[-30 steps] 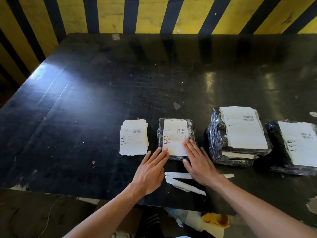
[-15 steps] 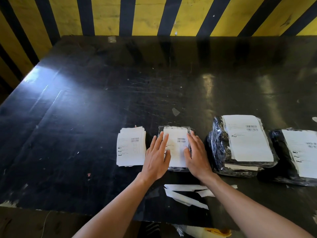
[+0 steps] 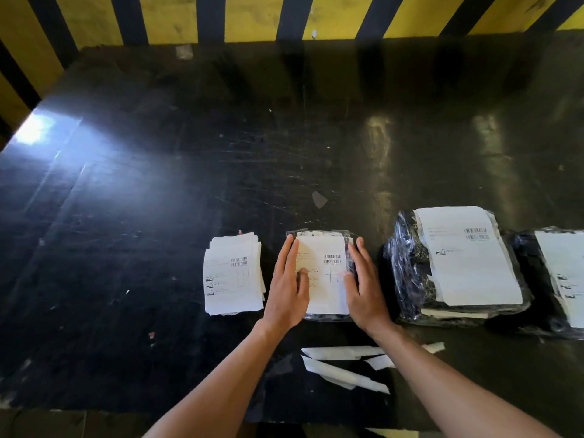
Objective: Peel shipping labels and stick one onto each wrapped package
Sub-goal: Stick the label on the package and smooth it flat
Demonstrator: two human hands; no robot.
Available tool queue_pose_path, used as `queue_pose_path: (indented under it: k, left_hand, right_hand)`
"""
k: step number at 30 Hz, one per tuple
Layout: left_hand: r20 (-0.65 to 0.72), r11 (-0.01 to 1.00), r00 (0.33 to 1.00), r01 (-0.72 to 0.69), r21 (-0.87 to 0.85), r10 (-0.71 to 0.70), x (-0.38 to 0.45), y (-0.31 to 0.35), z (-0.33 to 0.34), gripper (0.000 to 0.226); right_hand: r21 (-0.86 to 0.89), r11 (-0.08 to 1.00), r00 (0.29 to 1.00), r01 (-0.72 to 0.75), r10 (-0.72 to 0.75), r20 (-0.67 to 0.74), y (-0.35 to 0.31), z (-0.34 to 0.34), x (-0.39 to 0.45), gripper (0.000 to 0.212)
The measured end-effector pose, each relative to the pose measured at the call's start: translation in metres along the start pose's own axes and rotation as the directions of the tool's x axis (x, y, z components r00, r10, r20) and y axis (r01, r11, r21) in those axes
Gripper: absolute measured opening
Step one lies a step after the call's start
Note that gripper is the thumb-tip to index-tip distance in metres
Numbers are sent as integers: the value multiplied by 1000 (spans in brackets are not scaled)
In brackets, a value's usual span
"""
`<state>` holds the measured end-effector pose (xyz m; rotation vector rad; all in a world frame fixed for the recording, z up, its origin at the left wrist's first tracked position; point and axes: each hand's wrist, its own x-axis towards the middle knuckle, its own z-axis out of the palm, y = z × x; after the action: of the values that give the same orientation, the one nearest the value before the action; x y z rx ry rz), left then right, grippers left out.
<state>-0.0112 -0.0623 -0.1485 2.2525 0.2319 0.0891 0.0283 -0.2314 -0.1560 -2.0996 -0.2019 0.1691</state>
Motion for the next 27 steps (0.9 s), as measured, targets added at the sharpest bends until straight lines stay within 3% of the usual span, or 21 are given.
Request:
queue_pose_path:
  k: [5, 12, 21, 27]
  left_hand:
    - [24, 999, 999, 38, -21, -37, -1, 1, -2, 63]
    - [62, 997, 998, -26, -66, 30, -3, -1, -7, 77]
    - [-7, 990, 1000, -30, -136, 30, -8, 15, -3, 82]
    - [-25, 984, 999, 42, -174, -47, -11, 29, -12, 81]
  right_hand:
    - [54, 998, 999, -19, 17, 37, 1, -3, 0, 60]
    - [87, 996, 997, -29, 22, 80, 0, -7, -2, 64]
    - [111, 990, 995, -88, 82, 61, -18, -8, -4, 64]
    - [179, 975, 991, -130, 123, 49, -33, -17, -5, 62]
